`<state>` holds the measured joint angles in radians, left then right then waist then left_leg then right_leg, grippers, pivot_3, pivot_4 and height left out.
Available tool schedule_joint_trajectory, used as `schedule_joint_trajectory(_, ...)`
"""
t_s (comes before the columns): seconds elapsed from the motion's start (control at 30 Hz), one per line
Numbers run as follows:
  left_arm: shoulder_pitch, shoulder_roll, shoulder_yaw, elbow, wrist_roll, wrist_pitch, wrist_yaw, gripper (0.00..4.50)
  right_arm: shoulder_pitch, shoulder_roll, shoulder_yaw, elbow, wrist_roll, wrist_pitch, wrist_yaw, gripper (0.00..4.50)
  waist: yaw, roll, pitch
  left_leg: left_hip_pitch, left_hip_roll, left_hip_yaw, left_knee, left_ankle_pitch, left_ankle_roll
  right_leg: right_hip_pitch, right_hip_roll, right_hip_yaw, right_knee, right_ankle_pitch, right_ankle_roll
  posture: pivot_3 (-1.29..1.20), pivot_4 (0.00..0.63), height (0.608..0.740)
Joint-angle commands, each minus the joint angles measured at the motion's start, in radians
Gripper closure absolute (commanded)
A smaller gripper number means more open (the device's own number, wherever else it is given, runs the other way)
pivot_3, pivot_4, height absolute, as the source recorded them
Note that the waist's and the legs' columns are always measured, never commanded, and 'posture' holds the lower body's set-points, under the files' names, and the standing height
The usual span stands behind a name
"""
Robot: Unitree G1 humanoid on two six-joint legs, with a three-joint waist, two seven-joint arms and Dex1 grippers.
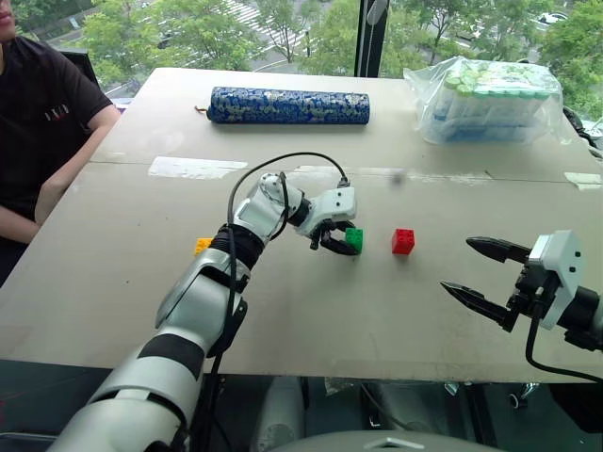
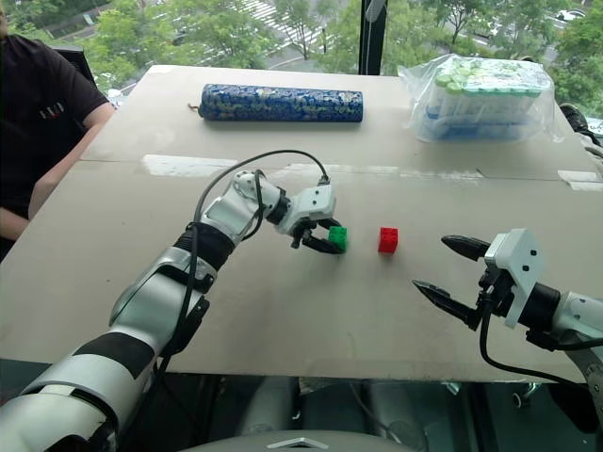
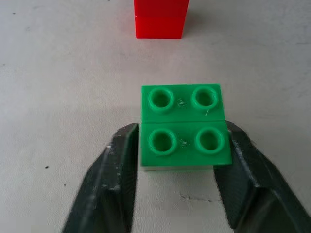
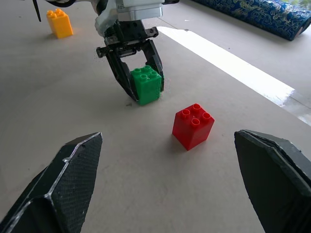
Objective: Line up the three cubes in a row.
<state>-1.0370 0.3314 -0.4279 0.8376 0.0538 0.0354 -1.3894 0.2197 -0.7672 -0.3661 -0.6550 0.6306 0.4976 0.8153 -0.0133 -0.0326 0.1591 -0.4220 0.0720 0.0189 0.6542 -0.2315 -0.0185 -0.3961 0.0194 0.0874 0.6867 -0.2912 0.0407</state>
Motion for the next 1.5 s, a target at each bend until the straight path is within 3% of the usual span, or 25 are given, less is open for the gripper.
schedule_joint_trajectory(0.03,-0.029,0.003,0.040,-0.020,-0.002,-0.027,0.015,0.39,0.003,0.001,-0.020,-0.041,0.006,-0.018,-0.008,0.00,0.000,0.000,0.000,0.000,0.000,0.000,0.000,0.000,0.000,0.000,0.000,0.000,0.000,0.000,0.000,0.00,0.150,0.740)
schedule_joint_trajectory(0.07,-0.029,0.010,0.047,-0.030,-0.002,-0.023,0.021,0.04,0.003,0.001,-0.020,-0.044,0.007,-0.016,-0.010,0.00,0.000,0.000,0.000,0.000,0.000,0.000,0.000,0.000,0.000,0.000,0.000,0.000,0.000,0.000,0.000,0.00,0.150,0.740)
schedule_joint_trajectory(0.23,0.056,0.134,0.116,-0.311,-0.083,0.165,-0.053,0.04,-0.014,0.000,-0.006,-0.052,0.028,-0.011,-0.005,0.00,-0.009,0.001,0.000,0.001,0.001,0.000,0.000,0.000,0.000,0.000,0.000,0.001,0.002,0.000,0.000,0.00,0.150,0.740)
schedule_joint_trajectory(0.3,0.144,0.208,0.176,-0.512,-0.150,0.324,-0.046,0.04,-0.037,-0.005,0.018,-0.046,0.029,-0.016,0.006,0.00,-0.014,0.002,0.000,0.002,0.001,0.000,0.000,0.000,0.000,0.000,0.000,0.001,0.002,0.000,0.000,0.00,0.150,0.740)
schedule_joint_trajectory(0.43,0.371,0.344,0.415,-0.889,-0.273,0.667,0.103,0.04,-0.141,0.004,0.078,-0.034,0.075,-0.006,0.022,0.00,-0.028,0.003,0.000,0.004,0.001,0.002,0.000,0.000,0.000,0.000,-0.001,0.002,0.003,0.000,0.000,0.00,0.150,0.740)
schedule_joint_trajectory(0.5,0.481,0.329,0.599,-1.021,-0.268,0.835,0.299,0.04,-0.206,0.014,0.125,-0.023,0.094,-0.002,0.033,0.00,-0.032,0.003,0.000,0.004,0.002,0.001,0.000,0.000,0.000,0.000,-0.001,0.002,0.006,0.000,0.000,0.00,0.150,0.740)
schedule_joint_trajectory(0.57,0.532,0.311,0.675,-1.097,-0.266,0.917,0.417,0.04,-0.236,0.016,0.148,-0.012,0.099,0.001,0.039,0.00,-0.022,0.003,0.000,0.006,0.001,0.000,0.000,0.000,0.000,0.002,-0.001,0.000,0.008,-0.001,0.000,0.00,0.150,0.740)
schedule_joint_trajectory(0.7,0.729,0.175,0.887,-1.360,-0.161,1.139,0.732,0.04,-0.336,0.038,0.241,0.023,0.115,0.018,0.062,0.00,-0.013,0.002,0.000,0.007,0.000,0.000,0.002,0.000,0.000,0.004,-0.003,-0.001,0.007,-0.001,0.000,0.00,0.150,0.740)
schedule_joint_trajectory(0.93,0.830,0.025,0.948,-1.538,-0.210,1.341,0.877,0.04,-0.406,0.009,0.299,0.083,0.102,0.015,0.147,0.00,0.005,0.000,0.000,0.006,0.000,-0.002,0.002,0.000,0.000,0.004,-0.003,-0.003,0.006,-0.001,0.000,0.00,0.150,0.740)
schedule_joint_trajectory(1.17,0.863,-0.006,0.895,-1.495,-0.214,1.292,0.971,0.04,-0.413,-0.008,0.296,0.104,0.088,0.000,0.190,0.00,-0.001,0.000,0.000,0.007,0.000,-0.002,0.002,0.000,-0.001,0.005,-0.003,-0.003,0.007,-0.001,0.000,0.00,0.150,0.740)
schedule_joint_trajectory(1.2,0.866,-0.003,0.886,-1.481,-0.219,1.278,0.973,0.54,-0.411,-0.008,0.293,0.102,0.086,0.001,0.191,0.00,-0.001,0.000,0.000,0.007,0.000,-0.002,0.002,0.000,-0.001,0.005,-0.003,-0.002,0.006,-0.001,0.000,0.00,0.150,0.740)
schedule_joint_trajectory(1.27,0.870,0.002,0.876,-1.464,-0.226,1.255,0.980,1.07,-0.402,-0.010,0.285,0.096,0.087,0.002,0.191,0.00,-0.001,0.000,0.000,0.007,0.000,-0.001,0.002,0.000,-0.001,0.005,-0.003,-0.002,0.006,0.000,0.000,0.00,0.150,0.740)
schedule_joint_trajectory(1.4,0.869,0.055,0.863,-1.413,-0.247,1.199,0.956,3.11,-0.378,-0.015,0.266,0.077,0.088,0.004,0.177,0.00,-0.001,0.000,0.000,0.007,0.000,-0.002,0.002,0.000,-0.001,0.005,-0.003,-0.002,0.006,-0.001,0.000,0.00,0.150,0.740)
schedule_joint_trajectory(1.5,0.848,0.160,0.825,-1.317,-0.282,1.025,0.839,3.25,-0.351,-0.010,0.246,0.061,0.084,-0.001,0.152,0.00,-0.001,0.000,0.000,0.007,0.000,-0.001,0.002,0.000,-0.001,0.005,-0.003,-0.002,0.006,-0.001,0.000,0.00,0.150,0.740)
